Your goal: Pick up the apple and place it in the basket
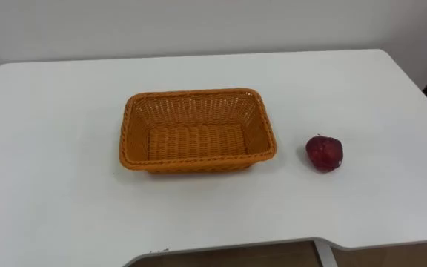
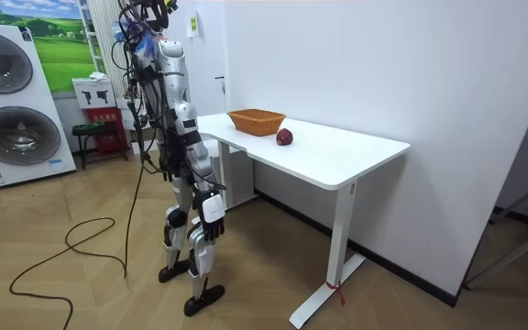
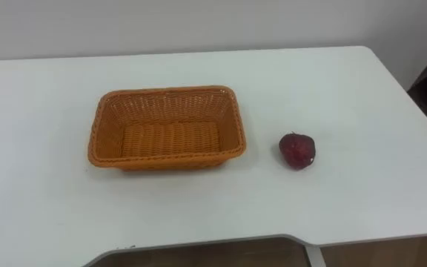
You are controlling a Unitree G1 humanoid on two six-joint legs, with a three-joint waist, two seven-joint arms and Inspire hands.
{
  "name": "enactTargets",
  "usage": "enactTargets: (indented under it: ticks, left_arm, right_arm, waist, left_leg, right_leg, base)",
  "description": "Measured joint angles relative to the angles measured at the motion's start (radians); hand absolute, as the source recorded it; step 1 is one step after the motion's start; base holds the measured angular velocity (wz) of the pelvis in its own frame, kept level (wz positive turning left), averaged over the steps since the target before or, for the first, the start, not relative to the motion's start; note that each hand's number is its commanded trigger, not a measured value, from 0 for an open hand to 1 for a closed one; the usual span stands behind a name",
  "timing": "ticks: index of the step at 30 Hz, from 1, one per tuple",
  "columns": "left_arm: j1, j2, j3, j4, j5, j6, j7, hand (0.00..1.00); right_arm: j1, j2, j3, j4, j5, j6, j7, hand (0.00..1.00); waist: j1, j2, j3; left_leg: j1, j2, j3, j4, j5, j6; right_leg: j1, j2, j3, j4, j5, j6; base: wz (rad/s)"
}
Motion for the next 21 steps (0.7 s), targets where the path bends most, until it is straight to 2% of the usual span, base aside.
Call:
enactTargets:
  ticks: [4, 6, 7, 11, 14, 18, 19, 21]
  left_arm:
    - [0.0, 0.0, -0.001, 0.0, 0.001, 0.0, 0.0, 0.0]
    - [0.004, 0.0, -0.001, -0.001, 0.0, 0.0, 0.0, 0.0]
    - [0.004, 0.0, -0.001, -0.003, -0.001, 0.0, 0.0, 0.0]
    - [0.003, -0.003, 0.002, -0.004, 0.001, -0.001, 0.004, 0.0]
    - [0.004, -0.004, 0.013, -0.002, 0.001, -0.002, 0.004, 0.0]
    - [0.015, -0.005, 0.081, -0.002, -0.001, -0.007, 0.006, 0.0]
    - [0.015, -0.004, 0.095, -0.002, -0.002, -0.011, 0.009, 0.0]
    - [0.026, -0.003, 0.157, -0.006, -0.003, -0.038, 0.026, 0.0]
  right_arm:
    - [-0.001, 0.0, 0.0, -0.001, 0.0, -0.001, 0.0, 0.0]
    - [-0.005, 0.0, -0.001, -0.002, 0.005, -0.001, -0.007, 0.0]
    - [-0.006, 0.0, -0.002, -0.002, 0.012, -0.001, -0.01, 0.0]
    - [-0.008, 0.0, -0.002, -0.001, 0.129, -0.001, -0.052, 0.0]
    - [0.013, 0.0, -0.014, -0.001, 0.263, -0.001, -0.094, 0.0]
    - [0.032, -0.001, -0.202, -0.019, 0.618, -0.008, -0.163, 0.0]
    - [0.029, -0.002, -0.232, -0.023, 0.673, -0.017, -0.172, 0.0]
    - [0.021, -0.008, -0.367, -0.074, 0.923, -0.04, -0.213, 0.0]
  waist:
    - [0.0, 0.001, -0.0002]
    - [0.0, 0.005, -0.0042]
    - [0.0, 0.001, -0.0027]
    - [0.004, 0.002, -0.0034]
    - [0.006, 0.004, -0.0043]
    - [-0.006, -0.001, 0.0063]
    - [-0.008, 0.0, 0.0071]
    - [-0.018, 0.001, 0.0076]
  left_leg:
    - [-0.002, 0.0, 0.0, 0.0, 0.0, 0.0]
    - [-0.009, 0.0, 0.001, 0.002, 0.0, 0.0]
    - [-0.01, 0.0, 0.0, 0.002, 0.0, 0.0]
    - [-0.009, 0.0, 0.003, 0.002, 0.0, 0.0]
    - [-0.009, 0.001, 0.003, 0.002, 0.0, 0.0]
    - [0.004, 0.002, 0.009, 0.002, 0.0, 0.0]
    - [0.006, 0.002, 0.011, 0.0, -0.001, 0.0]
    - [0.012, 0.003, 0.023, 0.001, -0.007, -0.001]
  right_leg:
    - [-0.003, 0.0, 0.0, 0.001, 0.0, 0.0]
    - [-0.013, 0.0, -0.001, 0.003, 0.0, 0.0]
    - [-0.015, 0.0, -0.002, 0.003, 0.0, 0.0]
    - [-0.015, 0.0, -0.003, 0.004, 0.0, 0.0]
    - [-0.014, -0.002, -0.029, 0.004, 0.0, 0.0]
    - [-0.005, -0.001, -0.03, 0.006, 0.001, -0.001]
    - [-0.004, 0.0, -0.028, 0.005, 0.001, -0.001]
    - [0.0, 0.0, -0.027, 0.001, 0.001, 0.0]
  base:
    - [0.0]
    - [0.0]
    - [0.0]
    - [0.0]
    - [0.0]
    - [-0.05]
    - [-0.1]
    - [-0.14]
